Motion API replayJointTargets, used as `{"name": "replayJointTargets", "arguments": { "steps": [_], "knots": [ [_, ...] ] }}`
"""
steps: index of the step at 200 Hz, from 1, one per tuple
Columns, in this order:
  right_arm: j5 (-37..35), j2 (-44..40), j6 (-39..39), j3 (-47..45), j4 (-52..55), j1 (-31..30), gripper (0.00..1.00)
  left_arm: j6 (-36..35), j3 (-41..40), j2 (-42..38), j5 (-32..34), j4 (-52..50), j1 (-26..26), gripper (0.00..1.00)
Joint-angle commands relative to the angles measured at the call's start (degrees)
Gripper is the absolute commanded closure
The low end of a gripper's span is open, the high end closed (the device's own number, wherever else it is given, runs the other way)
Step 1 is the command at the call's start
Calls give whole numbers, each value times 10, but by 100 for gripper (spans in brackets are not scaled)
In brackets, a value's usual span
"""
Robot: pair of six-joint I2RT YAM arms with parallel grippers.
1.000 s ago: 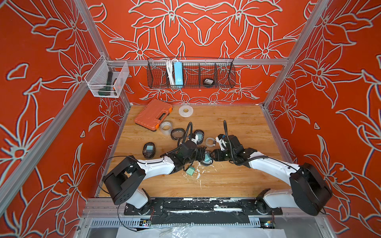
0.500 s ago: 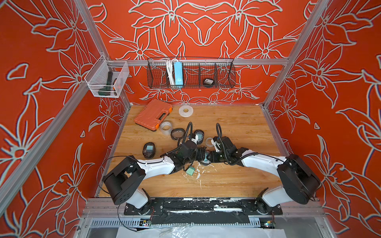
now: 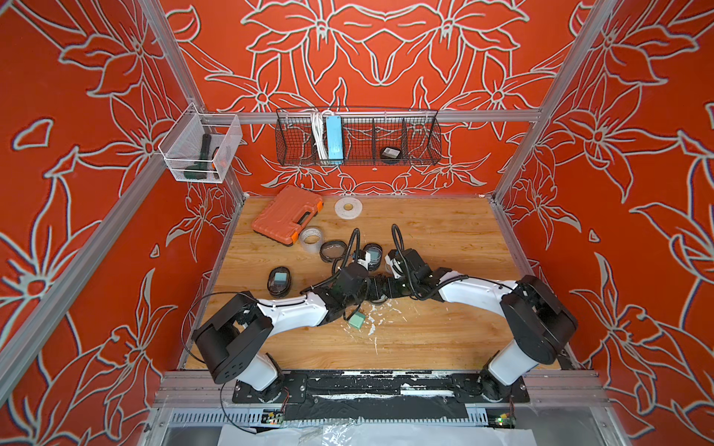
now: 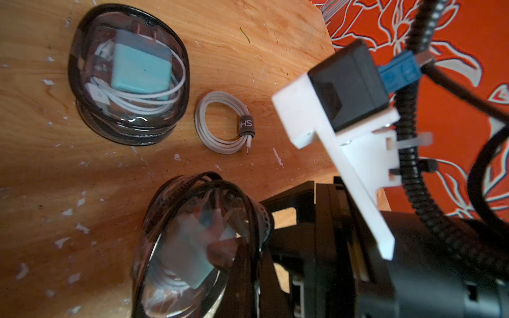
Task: Pack away charging kits
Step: Place the plug in the storage bag.
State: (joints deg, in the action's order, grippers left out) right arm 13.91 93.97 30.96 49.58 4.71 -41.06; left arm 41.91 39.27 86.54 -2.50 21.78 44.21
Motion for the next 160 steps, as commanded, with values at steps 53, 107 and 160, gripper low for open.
{"name": "replayJointTargets", "arguments": {
  "steps": [53,107,160],
  "knots": [
    [22,3,-63,-12,-53,-4,55,-8,-3,1,-13,31,2,100],
    [65,7,-63,-17,-41,-4,66,-7,-3,6,-14,34,0,100],
    [147,47,-19,7,-15,19,78,-6,-11,2,-21,38,-5,100]
  ]
}}
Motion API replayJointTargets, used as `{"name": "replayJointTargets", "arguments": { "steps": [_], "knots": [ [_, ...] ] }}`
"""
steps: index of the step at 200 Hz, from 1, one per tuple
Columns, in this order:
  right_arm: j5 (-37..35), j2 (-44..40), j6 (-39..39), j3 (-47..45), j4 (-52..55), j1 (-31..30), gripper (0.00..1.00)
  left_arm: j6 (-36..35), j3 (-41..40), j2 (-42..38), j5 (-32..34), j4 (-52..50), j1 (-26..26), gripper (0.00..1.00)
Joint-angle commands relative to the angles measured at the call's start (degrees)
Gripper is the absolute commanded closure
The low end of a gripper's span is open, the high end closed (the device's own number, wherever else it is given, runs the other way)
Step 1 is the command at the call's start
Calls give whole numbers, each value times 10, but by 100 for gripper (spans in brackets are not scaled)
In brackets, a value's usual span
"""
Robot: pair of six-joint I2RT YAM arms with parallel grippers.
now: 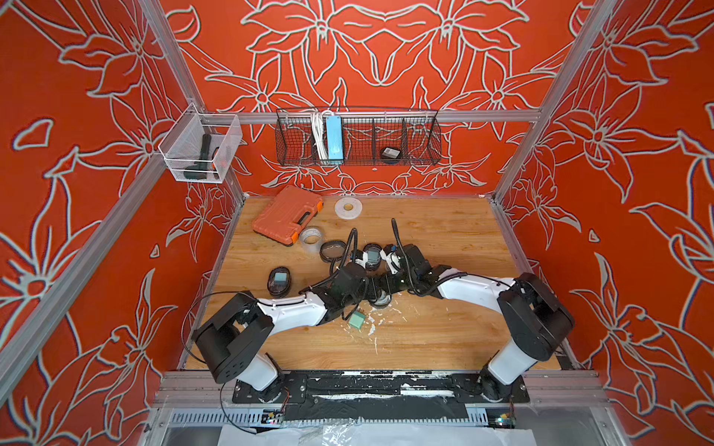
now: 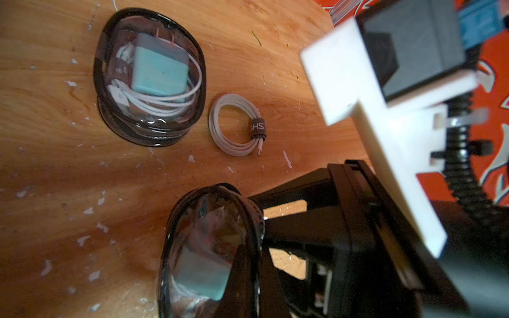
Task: Pack away charging kits
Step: Place the plug in the storage bag.
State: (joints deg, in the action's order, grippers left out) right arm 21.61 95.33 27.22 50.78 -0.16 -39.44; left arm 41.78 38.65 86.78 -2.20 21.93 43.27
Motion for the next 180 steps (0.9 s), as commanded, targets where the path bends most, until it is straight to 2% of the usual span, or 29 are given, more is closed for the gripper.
{"name": "replayJointTargets", "arguments": {
  "steps": [1,17,44,75,92,119,161,180],
  "knots": [
    [71,34,19,-4,33,3,78,-4,-5,-1,-24,37,3,100],
    [95,38,23,1,38,5,78,-5,-9,-5,-24,40,1,100],
    [93,65,27,23,84,8,77,-5,-13,-7,-31,47,-4,100],
    [56,95,34,30,96,13,74,-11,-12,-8,-40,51,-5,100],
    [39,88,37,29,102,13,73,-13,-13,-10,-39,50,-5,90],
    [25,52,34,25,115,13,67,-13,-16,-18,-34,48,-7,73],
    [5,12,28,27,142,13,58,-11,-34,-46,-28,50,-18,36],
    [-3,0,27,25,150,13,53,-8,-57,-70,-26,65,-23,25]
  ]
}}
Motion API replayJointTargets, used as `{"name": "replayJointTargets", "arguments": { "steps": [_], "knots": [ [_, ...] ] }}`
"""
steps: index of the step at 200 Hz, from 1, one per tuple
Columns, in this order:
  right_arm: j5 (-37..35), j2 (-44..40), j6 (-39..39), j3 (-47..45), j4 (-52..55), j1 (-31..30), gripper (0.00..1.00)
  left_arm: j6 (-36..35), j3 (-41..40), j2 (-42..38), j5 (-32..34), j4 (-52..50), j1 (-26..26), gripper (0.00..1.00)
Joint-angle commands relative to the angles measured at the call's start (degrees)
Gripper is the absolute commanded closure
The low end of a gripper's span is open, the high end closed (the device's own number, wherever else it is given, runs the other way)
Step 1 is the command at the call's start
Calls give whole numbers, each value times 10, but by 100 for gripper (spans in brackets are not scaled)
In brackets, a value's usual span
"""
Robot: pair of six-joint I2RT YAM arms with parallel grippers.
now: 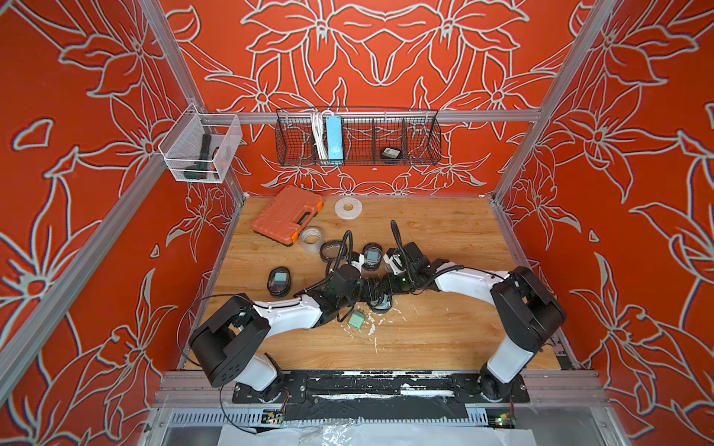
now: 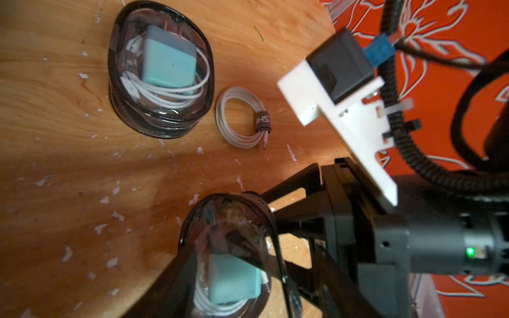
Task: Pack away charging kits
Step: Place the plug in the storage bag, then pick up the storage bag at the center of the board.
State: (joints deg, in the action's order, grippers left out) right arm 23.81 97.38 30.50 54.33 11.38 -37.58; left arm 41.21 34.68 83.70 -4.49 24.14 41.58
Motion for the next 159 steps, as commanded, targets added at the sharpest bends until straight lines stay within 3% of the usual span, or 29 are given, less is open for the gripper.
{"name": "replayJointTargets", "arguments": {
  "steps": [1,42,78,112,159],
  "knots": [
    [-26,-21,-6,-11,35,-5,52,-2,-19,-41,-3,43,-6,24],
    [-73,-52,0,-17,66,-5,50,7,-76,-124,17,57,-25,15],
    [-126,-122,12,-36,94,-6,46,18,-153,-244,70,75,-38,2],
    [-146,-183,23,-50,98,-17,36,21,-167,-354,139,3,-40,2],
    [-186,-126,39,1,101,-88,40,4,-144,-376,114,-49,-42,4]
  ]
}}
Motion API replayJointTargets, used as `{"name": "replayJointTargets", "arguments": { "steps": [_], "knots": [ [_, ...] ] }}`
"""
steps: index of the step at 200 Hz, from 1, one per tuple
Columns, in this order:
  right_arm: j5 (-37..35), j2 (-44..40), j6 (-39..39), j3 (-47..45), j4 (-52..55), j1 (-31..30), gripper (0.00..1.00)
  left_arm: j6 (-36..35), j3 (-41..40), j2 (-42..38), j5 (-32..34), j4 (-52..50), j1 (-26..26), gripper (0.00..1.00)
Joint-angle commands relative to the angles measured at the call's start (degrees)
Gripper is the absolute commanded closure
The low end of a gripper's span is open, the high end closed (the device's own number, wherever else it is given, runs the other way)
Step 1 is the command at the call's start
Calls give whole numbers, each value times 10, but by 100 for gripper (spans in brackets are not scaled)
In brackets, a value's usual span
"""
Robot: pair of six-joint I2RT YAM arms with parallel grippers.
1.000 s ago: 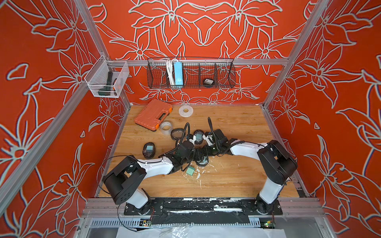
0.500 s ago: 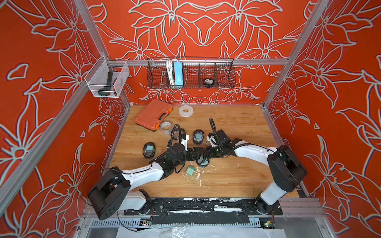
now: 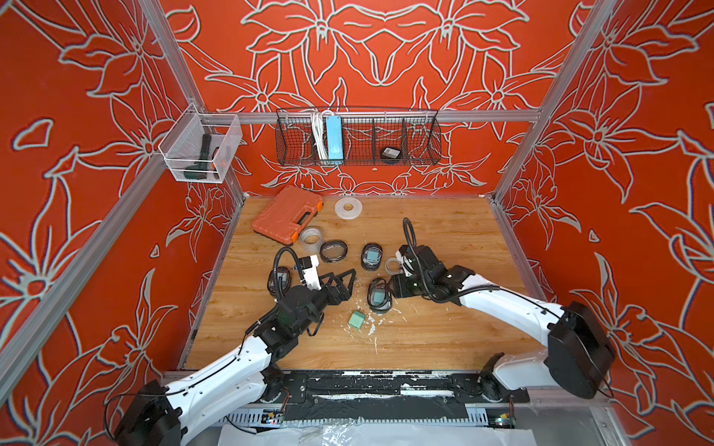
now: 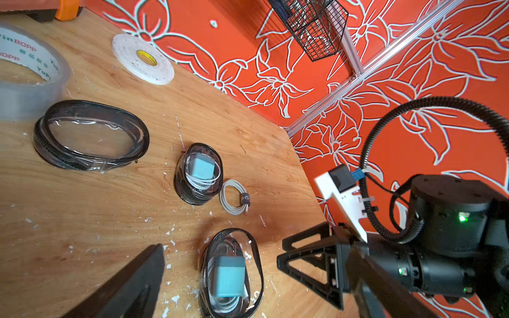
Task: Pack away charging kits
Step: Pick up the storage bag at the center of the board.
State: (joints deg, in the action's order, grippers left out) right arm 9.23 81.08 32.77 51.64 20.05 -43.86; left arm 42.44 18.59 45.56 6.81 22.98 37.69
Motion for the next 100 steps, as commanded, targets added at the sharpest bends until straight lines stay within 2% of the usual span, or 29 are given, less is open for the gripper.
{"name": "replayJointTargets", "arguments": {
  "steps": [1,36,78,100],
  "knots": [
    [-41,39,17,28,15,-25,41,-8,17,6,0,-38,-3,4],
    [-132,81,41,47,55,-27,52,0,21,48,-17,-25,-8,6],
    [-143,105,50,41,51,-27,91,6,42,130,-62,-7,-14,8],
    [-150,96,56,29,48,-27,100,6,58,166,-83,-3,-15,10]
  ]
}}
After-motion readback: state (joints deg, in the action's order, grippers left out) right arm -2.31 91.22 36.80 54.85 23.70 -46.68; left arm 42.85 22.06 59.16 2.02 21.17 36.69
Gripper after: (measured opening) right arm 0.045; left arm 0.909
